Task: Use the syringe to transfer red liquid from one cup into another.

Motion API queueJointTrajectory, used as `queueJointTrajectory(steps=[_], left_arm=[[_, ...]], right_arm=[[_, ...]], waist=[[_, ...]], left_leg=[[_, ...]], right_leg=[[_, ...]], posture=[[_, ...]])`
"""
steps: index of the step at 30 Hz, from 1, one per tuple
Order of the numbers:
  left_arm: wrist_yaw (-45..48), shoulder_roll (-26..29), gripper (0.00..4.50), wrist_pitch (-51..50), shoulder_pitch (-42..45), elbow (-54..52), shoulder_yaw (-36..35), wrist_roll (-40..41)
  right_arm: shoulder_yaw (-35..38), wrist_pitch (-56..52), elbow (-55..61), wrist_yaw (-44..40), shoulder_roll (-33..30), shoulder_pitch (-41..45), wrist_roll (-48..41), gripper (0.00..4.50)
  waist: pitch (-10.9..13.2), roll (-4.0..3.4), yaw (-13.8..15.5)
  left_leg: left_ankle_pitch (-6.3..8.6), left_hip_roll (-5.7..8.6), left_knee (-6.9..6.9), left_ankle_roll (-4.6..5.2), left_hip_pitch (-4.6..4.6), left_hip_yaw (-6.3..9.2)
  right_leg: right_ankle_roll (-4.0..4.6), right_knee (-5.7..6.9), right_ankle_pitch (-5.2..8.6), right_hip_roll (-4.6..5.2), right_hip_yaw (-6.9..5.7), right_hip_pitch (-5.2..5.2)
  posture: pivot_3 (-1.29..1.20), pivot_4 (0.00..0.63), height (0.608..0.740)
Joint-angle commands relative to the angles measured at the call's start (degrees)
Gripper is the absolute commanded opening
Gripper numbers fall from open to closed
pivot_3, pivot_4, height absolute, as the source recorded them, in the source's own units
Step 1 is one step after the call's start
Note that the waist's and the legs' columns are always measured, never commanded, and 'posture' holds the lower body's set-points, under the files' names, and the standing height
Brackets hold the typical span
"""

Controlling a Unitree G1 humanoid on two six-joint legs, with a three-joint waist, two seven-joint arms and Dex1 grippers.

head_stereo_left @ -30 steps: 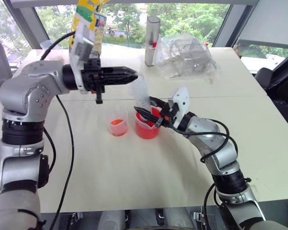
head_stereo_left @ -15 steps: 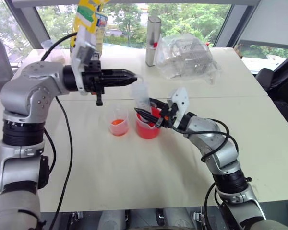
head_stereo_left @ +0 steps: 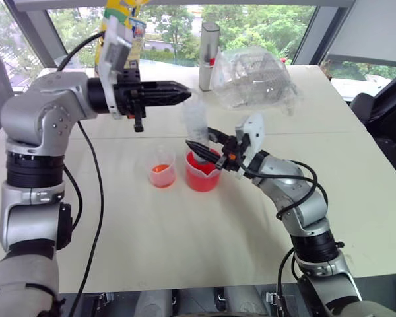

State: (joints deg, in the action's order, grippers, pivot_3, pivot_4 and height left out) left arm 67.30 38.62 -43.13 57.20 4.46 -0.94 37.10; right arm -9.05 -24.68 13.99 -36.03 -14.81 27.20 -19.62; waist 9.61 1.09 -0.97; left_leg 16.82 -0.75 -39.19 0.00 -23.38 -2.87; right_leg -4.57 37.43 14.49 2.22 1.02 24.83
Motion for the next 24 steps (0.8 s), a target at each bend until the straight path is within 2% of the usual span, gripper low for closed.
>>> queueJointTrajectory(steps=[1,24], left_arm=[[-0.7,0.5,0.06,2.3,4.5,-0.9,-3.7,0.9],[-1.0,0.5,0.06,2.5,5.9,-0.4,-4.3,0.9]], right_arm=[[-1.6,-0.1,-3.1,-1.3,0.4,-1.0,0.2,1.55],[-1.5,1.4,-4.3,-2.2,-0.2,0.2,0.7,1.55]], waist=[[0.0,0.00,0.0],[0.0,0.00,0.0]], left_leg=[[0.00,0.00,0.00,0.00,0.00,0.00],[0.00,0.00,0.00,-0.01,0.00,0.01]], right_leg=[[0.00,0.00,0.00,0.00,0.00,0.00],[0.00,0.01,0.00,0.01,0.00,0.00]], posture=[[0.00,0.150,0.740],[0.00,0.150,0.740]])
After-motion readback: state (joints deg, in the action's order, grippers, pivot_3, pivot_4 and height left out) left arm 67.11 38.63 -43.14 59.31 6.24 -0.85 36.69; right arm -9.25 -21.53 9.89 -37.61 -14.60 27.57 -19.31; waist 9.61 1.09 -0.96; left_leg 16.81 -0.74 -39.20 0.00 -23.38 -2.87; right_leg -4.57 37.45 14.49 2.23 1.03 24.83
